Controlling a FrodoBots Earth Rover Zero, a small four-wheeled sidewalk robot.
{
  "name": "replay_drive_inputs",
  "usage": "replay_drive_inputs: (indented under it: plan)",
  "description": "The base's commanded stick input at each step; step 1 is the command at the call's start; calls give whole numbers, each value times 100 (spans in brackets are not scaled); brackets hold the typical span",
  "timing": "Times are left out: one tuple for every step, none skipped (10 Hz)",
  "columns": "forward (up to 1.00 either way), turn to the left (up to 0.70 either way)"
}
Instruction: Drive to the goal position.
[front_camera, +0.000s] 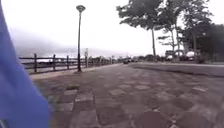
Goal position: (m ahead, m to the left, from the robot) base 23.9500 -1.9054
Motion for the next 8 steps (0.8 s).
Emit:
replay_drive_inputs:
  plan:
    - [100, 0]
    - [100, 0]
    - [100, 0]
    - [100, 0]
    - [100, 0]
    - [100, 0]
    - [100, 0]
    - [100, 0]
